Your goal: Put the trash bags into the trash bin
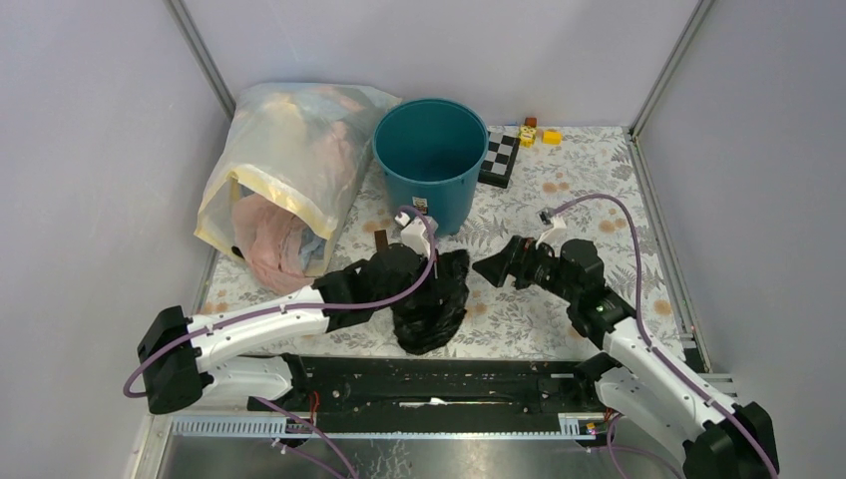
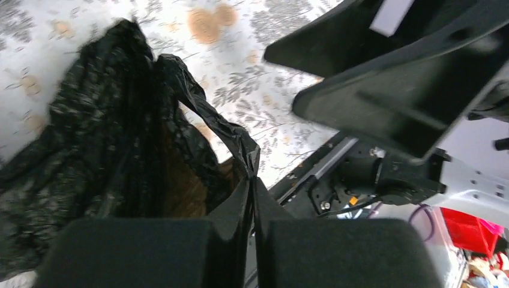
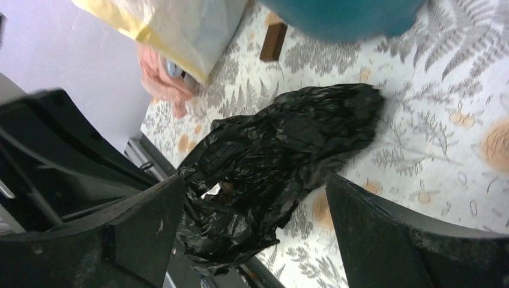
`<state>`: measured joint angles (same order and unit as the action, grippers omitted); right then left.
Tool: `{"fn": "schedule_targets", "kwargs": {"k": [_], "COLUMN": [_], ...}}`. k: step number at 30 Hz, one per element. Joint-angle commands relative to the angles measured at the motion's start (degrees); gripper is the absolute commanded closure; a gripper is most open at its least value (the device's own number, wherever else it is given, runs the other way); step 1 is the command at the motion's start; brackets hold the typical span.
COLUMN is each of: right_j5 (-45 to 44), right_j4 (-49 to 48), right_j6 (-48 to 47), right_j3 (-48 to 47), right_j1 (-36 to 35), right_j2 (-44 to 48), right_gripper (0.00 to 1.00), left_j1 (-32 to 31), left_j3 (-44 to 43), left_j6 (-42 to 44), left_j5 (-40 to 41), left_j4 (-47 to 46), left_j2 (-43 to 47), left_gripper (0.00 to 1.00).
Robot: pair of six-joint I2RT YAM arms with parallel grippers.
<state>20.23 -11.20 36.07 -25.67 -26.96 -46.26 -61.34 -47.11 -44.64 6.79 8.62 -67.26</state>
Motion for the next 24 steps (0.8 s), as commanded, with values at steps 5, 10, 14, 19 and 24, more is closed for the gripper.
{"fn": "schedule_targets", "kwargs": {"k": [5, 10, 14, 19, 24], "right_j5": [3.49, -4.61, -8.26, -7.69, -9.31], "right_j4": [13.20, 23.76, 27.56, 29.98, 31.71], "right_j6": [-0.92, -0.50, 1.12, 1.37, 1.74], "right_j3": [-0.23, -2.64, -3.53, -3.88, -2.97], "right_j1": [-0.63, -0.61, -0.60, -0.60, -0.57], "right_j2": [4.11, 7.22, 7.55, 3.96, 3.88], "right_gripper": [0.08, 0.07, 0.13, 0.29, 0.56], "left_j1": [-0.18, -0.20, -0.18, -0.18, -0.10], "left_j3": [-1.05, -2.07, -3.27, -4.87, -8.76], "left_j6": [4.01, 4.38, 4.85, 6.62, 7.68], "left_j5": [-15.38, -8.18, -1.71, 3.54, 9.50], "left_j4": [-11.63, -2.78, 4.50, 10.17, 17.20], "left_j2": [-2.94, -0.39, -0.30, -1.74, -6.13], "left_gripper": [0.18, 0.16, 0.25, 0.21, 0.17]}}
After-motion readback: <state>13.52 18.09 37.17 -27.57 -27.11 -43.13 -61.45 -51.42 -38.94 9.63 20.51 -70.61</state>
